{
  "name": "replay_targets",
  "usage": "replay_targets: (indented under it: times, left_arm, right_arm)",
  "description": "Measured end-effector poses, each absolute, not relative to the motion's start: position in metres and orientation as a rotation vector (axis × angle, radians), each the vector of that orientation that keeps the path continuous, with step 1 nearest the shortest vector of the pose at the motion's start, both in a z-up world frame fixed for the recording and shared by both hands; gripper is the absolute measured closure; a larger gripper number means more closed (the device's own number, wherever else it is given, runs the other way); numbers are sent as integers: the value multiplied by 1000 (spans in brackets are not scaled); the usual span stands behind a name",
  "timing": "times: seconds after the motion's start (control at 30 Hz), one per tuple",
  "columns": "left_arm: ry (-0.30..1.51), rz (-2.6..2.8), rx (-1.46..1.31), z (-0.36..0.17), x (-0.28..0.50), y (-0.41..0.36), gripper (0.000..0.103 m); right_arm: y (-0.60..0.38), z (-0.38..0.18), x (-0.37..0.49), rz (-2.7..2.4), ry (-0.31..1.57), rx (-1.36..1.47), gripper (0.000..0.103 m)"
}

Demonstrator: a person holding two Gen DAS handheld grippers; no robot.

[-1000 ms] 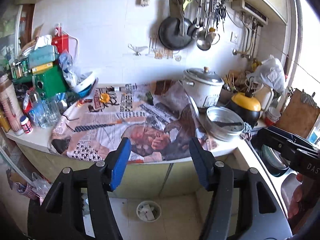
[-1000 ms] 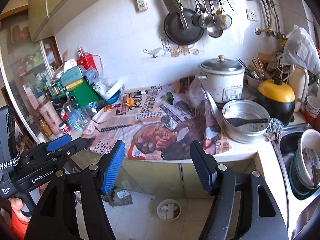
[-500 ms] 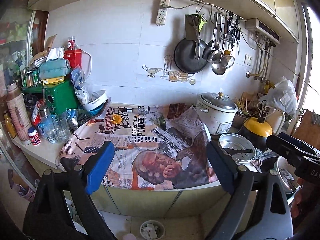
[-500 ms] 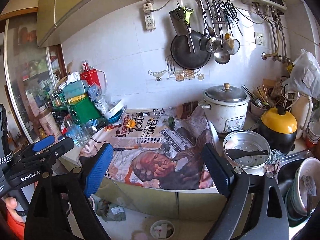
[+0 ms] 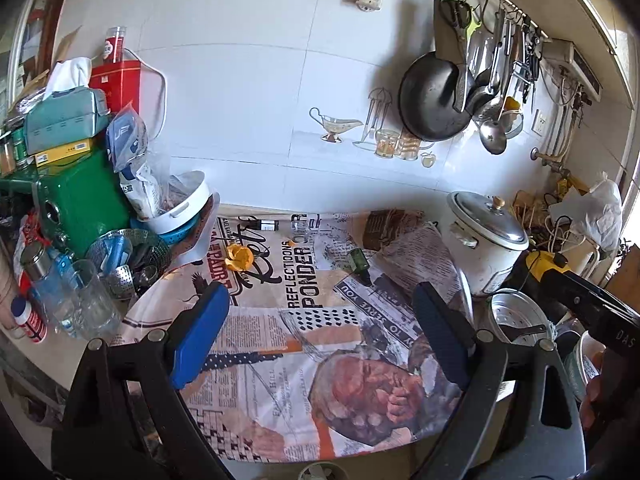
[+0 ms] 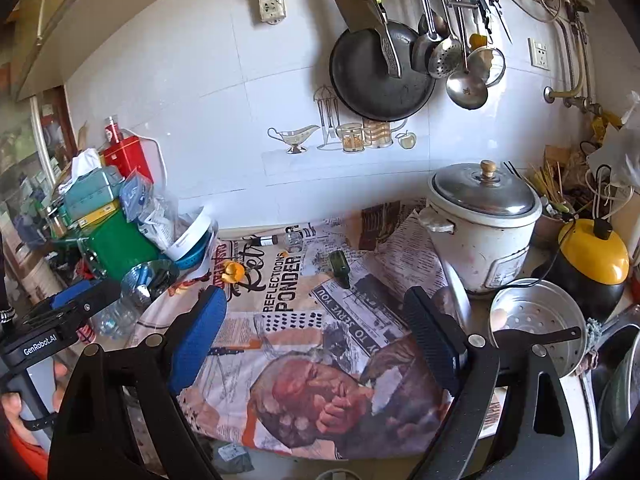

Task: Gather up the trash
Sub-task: 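Raise both tools back up to the counter, then grasp the orange peel with the left tool while the right tool grasps the green glass bottle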

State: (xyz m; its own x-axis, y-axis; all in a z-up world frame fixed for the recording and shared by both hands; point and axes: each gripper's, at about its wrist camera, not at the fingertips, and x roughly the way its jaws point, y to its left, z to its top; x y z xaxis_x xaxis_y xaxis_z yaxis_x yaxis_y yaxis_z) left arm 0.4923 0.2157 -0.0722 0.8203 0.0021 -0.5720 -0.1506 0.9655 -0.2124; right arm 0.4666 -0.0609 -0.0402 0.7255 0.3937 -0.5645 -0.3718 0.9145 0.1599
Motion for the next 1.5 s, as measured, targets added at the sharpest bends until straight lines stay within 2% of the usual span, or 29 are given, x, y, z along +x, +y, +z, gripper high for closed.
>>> replay_targets:
  times: [0.43,0.6,0.9,1.03,1.13,1.23,1.27,1.33,1.43,1.5]
  left_arm:
    - [795,84,-324,-161,621,306,10]
    - [849,125,-379,-197,657,319,15]
    - [920,232,-496,-262,726,334,26]
    - [953,283,-532,-298,753,340,48]
    - [985,308,-521,-319,769,341,55]
    - [1015,329,-484,-334,785,341,59]
    - [1023,334,-475,-337,789,341,65]
    - [1027,340,-458,-341,796,342,69]
    - [1025,364,-421,-346,806,342,72]
    - [1037,373,-396,-350,811,342,79]
  right_arm:
    - [-15,-95,578,321,787,47,15]
    - [-9,-125,629,324,848,-12,16]
    - [2,-182,720,476,1013,-41,31]
    - [12,-211,748,516,1066,-79,41]
    - [18,-230,765,543,1107,-76,47]
    - [22,-247,779,565,1138,-48,48]
    - [25,-253,782,567,1149,-47,49]
    - [29,-263,789,571,1168,-47,52]
    - [34,-278,797,569,1191,-46,53]
    - [37,-286,801,558,1201,-57,53]
